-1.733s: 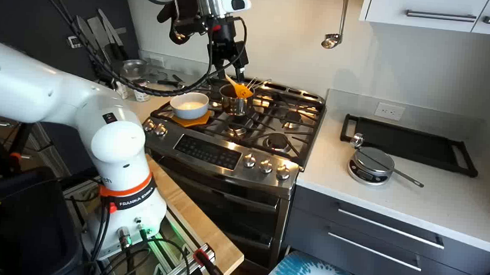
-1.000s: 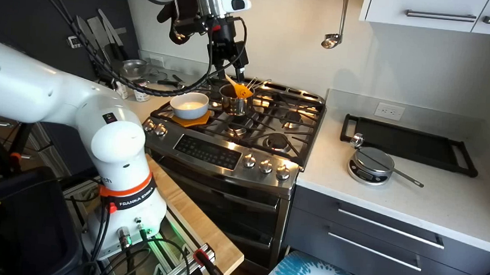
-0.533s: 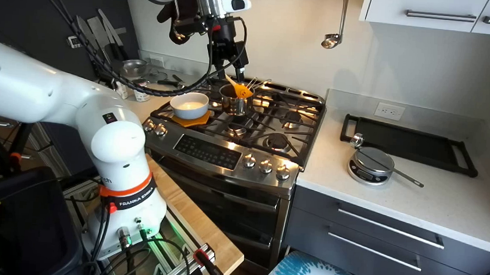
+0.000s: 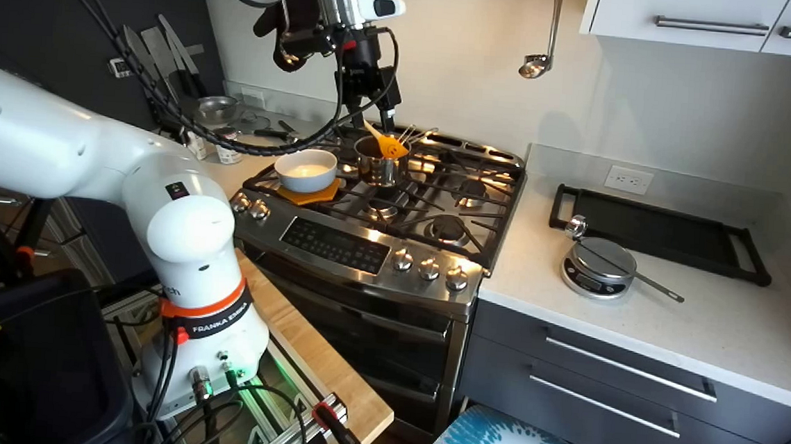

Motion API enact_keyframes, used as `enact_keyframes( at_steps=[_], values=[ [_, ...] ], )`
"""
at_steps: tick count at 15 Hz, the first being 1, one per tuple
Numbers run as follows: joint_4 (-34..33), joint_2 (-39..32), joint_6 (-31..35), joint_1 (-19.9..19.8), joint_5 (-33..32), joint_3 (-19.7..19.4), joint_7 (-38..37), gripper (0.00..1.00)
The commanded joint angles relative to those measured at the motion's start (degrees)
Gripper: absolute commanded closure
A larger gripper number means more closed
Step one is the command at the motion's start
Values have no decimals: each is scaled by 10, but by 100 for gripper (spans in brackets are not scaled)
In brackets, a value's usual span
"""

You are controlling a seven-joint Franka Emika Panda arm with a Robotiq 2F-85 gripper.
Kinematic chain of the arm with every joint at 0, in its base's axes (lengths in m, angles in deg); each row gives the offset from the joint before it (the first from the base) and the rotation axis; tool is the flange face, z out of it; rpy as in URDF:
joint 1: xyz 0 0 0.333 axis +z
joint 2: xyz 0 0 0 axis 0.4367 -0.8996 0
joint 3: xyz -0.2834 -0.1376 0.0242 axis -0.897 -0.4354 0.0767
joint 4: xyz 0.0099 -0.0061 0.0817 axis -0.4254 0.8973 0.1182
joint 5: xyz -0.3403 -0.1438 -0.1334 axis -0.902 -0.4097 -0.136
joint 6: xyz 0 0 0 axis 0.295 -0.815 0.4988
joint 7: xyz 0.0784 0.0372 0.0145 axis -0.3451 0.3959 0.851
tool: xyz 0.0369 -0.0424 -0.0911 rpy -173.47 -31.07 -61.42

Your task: Move the silver pot to the right

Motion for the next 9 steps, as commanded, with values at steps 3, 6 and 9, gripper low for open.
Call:
enact_keyframes(
  at_steps=[3,6,9],
  values=[
    [-2,-1,-3,11,-6,-8,-6,0],
    [-12,-58,45,3,9,-16,-32,0],
    [-43,-148,113,8,27,-19,-34,0]
  ],
)
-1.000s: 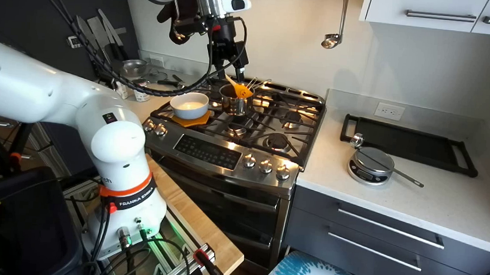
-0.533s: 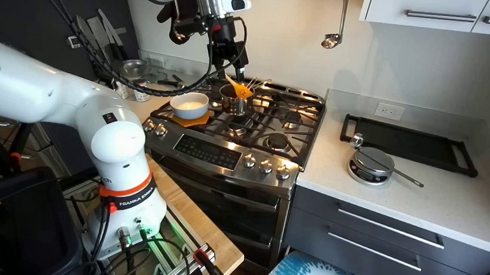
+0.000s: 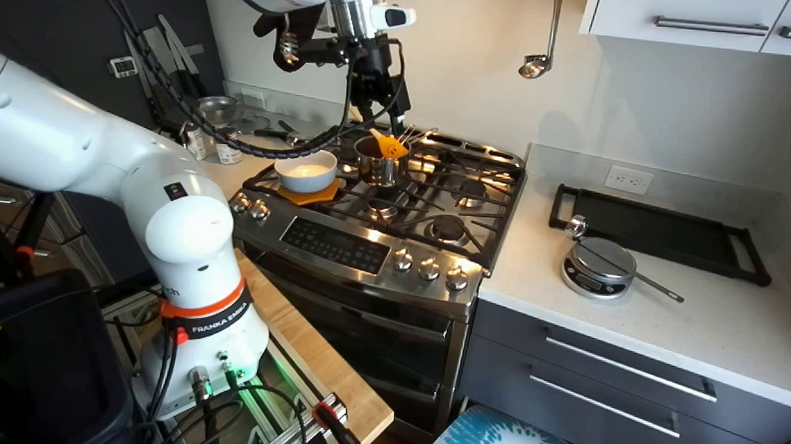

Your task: Move the silver pot to the right

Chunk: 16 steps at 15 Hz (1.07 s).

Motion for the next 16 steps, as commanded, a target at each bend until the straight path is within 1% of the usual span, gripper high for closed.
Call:
enact_keyframes(
  at_steps=[1,3,4,5,6,8,10,12,14,16],
  values=[
    [-54,-135,72,12,23,-8,-14,0],
    [-86,-201,96,14,30,-1,-22,0],
    [-105,-236,99,21,47,-3,-24,0],
    [-117,-255,96,28,62,-9,-8,0],
    [-75,-192,98,20,36,-6,-15,0],
    [-104,-242,99,28,47,-7,-14,0],
    [-117,-261,99,29,50,-8,-14,0],
    [-140,-303,125,33,63,-7,-16,0],
    [-176,-370,164,39,69,-2,-25,0],
    [-218,-429,180,51,82,1,-20,0]
  ],
)
